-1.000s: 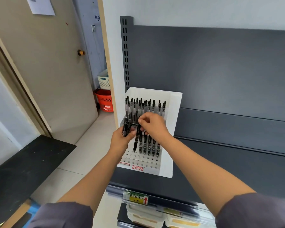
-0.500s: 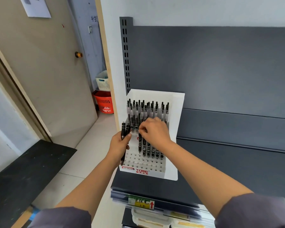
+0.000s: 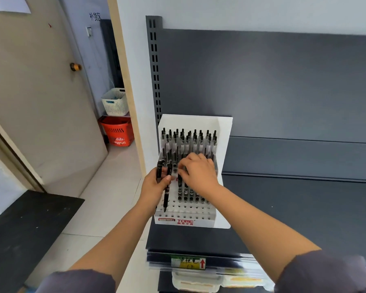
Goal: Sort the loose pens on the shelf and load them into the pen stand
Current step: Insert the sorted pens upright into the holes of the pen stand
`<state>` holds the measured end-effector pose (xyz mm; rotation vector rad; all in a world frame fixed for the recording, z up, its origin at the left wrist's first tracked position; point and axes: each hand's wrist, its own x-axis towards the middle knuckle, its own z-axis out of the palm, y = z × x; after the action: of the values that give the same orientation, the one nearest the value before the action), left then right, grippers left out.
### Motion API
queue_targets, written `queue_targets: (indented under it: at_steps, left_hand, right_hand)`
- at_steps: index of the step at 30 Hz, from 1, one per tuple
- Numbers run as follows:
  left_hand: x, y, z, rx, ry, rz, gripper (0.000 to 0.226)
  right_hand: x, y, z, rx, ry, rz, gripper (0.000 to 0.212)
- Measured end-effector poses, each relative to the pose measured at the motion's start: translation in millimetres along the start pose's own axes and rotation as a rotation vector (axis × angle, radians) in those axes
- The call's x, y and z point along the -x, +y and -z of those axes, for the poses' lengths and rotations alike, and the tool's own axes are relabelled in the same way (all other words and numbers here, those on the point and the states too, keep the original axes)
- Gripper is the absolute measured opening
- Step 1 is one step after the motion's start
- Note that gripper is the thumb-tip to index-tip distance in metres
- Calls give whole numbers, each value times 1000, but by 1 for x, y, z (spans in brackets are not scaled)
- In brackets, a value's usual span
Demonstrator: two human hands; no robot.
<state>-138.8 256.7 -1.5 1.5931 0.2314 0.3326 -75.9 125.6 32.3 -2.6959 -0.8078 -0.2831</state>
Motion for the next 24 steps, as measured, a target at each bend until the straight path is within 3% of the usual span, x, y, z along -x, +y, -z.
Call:
queue_targets:
  at_steps: [5,9,13,18,24]
  left_hand:
    - [-1,3,-1,7,-40,2,17]
    - [-1,9,-1,8,-93,-19,17]
    - [-2,12,5,-47,-89,-54,14]
    - [-5,12,15,-59,7,-63,11]
    - [-8,7,21,-75,-15,33,9]
  right_hand:
    - [-7,-10,12,-365,8,-64,29]
    - [-11,-17,18,-553,-28,-122,12]
    - [-13,-21,22,-501,-16,-116,3]
    - [-12,-24,27,-307,65,-94,11]
    - [-6,-23,13,-173,92,-57,16]
